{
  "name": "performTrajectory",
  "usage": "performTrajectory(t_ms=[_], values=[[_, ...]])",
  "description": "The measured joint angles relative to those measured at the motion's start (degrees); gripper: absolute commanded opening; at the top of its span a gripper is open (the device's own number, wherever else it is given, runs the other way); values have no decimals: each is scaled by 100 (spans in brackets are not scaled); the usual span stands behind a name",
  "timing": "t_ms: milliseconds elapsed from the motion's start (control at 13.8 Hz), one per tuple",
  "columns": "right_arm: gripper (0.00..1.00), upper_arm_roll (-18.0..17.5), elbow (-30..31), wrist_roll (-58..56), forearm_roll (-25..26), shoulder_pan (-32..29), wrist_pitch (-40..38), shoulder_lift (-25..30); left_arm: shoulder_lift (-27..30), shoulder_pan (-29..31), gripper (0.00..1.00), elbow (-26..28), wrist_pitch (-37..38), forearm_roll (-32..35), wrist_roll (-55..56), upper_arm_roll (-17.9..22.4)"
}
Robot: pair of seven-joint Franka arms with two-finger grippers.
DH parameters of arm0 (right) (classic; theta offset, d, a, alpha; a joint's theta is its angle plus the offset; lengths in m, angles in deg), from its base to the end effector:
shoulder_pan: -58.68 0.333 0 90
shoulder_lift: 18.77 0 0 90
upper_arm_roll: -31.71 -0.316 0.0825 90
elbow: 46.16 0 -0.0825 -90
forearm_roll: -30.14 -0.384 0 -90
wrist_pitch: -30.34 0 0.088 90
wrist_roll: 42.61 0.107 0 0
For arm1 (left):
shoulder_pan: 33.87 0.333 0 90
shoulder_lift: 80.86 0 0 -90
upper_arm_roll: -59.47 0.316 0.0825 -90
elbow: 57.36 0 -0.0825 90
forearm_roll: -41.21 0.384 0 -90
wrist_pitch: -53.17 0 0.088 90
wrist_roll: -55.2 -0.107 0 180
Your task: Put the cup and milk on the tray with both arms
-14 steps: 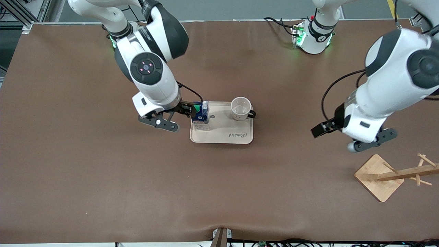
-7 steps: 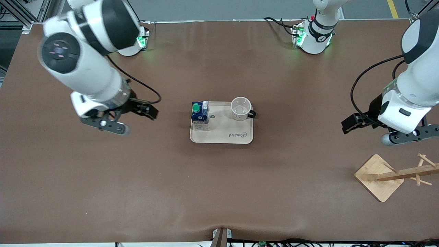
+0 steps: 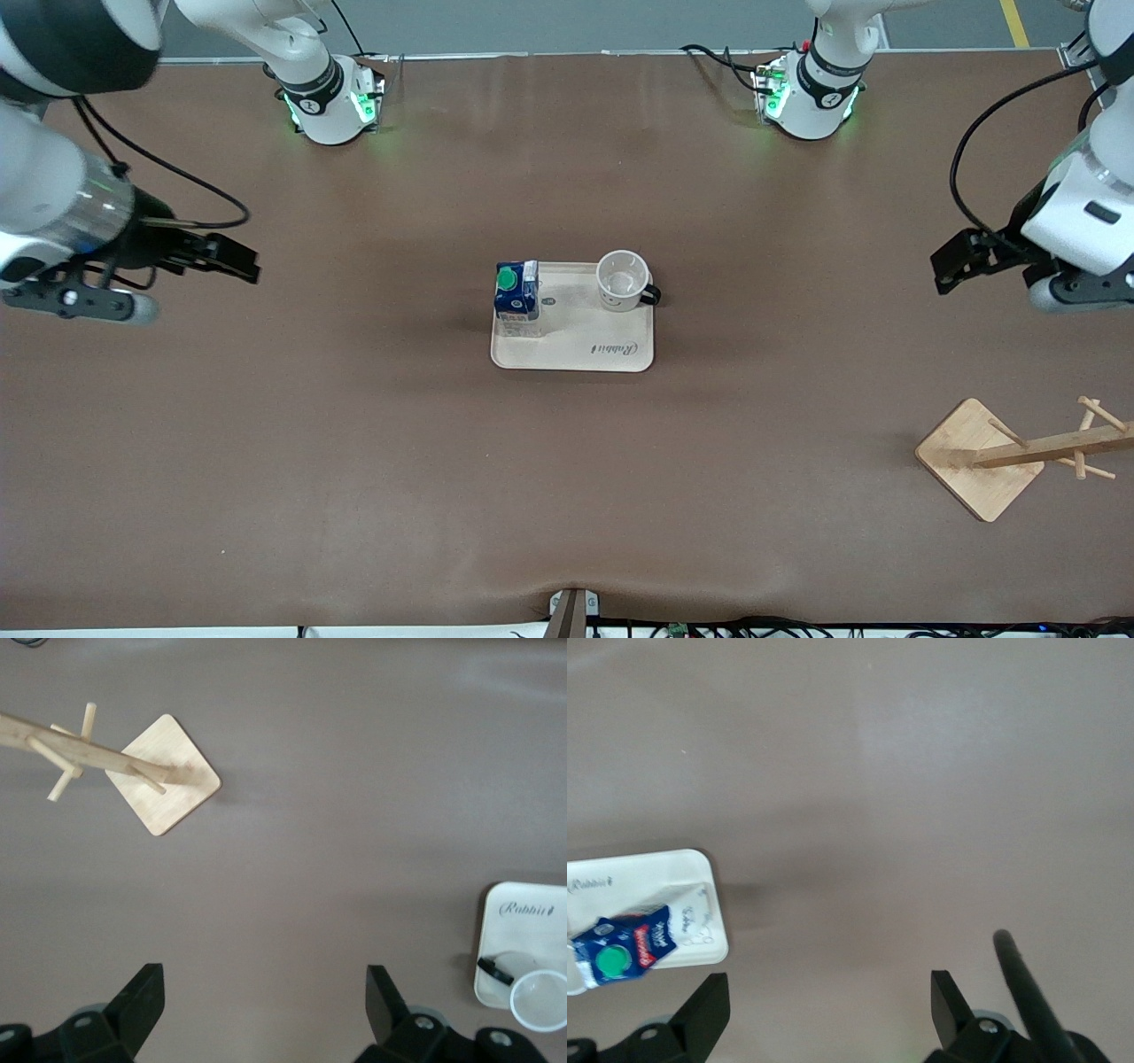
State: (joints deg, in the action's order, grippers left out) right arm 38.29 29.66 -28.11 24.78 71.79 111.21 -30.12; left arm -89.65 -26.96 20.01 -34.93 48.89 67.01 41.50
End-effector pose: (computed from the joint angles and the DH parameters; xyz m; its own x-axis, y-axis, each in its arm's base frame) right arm 0.5918 0.0867 0.6129 0.9847 -0.1244 -0.1224 -0.1303 -0.9906 -0.0415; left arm 0.5915 -0.0837 0.6411 0.9981 0.0225 0.0581 0.0269 -0.9967 -0.0761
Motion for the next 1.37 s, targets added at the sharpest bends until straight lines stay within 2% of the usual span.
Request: performTrajectory(t_ms=[217, 362, 506, 651, 796, 1013, 1374], values=[[100, 13, 578, -757, 5, -499, 26, 412, 313, -698, 100, 187, 176, -364, -152, 895], [100, 18, 902, -1043, 33, -737, 100, 642, 578, -998, 100, 466, 184, -493, -216, 1252], [100, 14, 1388, -1223, 180, -768, 372, 957, 825, -1163, 100, 697, 185, -558, -232, 1415], [100, 11, 1976, -1416, 241, -797, 716, 1302, 1017, -1221, 100, 843, 185, -598, -236, 1445], [100, 11, 2309, -1485, 283, -846, 782, 1476, 1093, -1244, 100, 887, 184, -607, -236, 1453], [100, 10, 2279, -1517, 293, -1022, 895, 1450, 1074, -1241, 100, 963, 160, -633, -236, 1496], [100, -47, 1360, -1594, 303, -1148, 466, 1420, 1073, -1240, 100, 989, 151, -716, -236, 1515]])
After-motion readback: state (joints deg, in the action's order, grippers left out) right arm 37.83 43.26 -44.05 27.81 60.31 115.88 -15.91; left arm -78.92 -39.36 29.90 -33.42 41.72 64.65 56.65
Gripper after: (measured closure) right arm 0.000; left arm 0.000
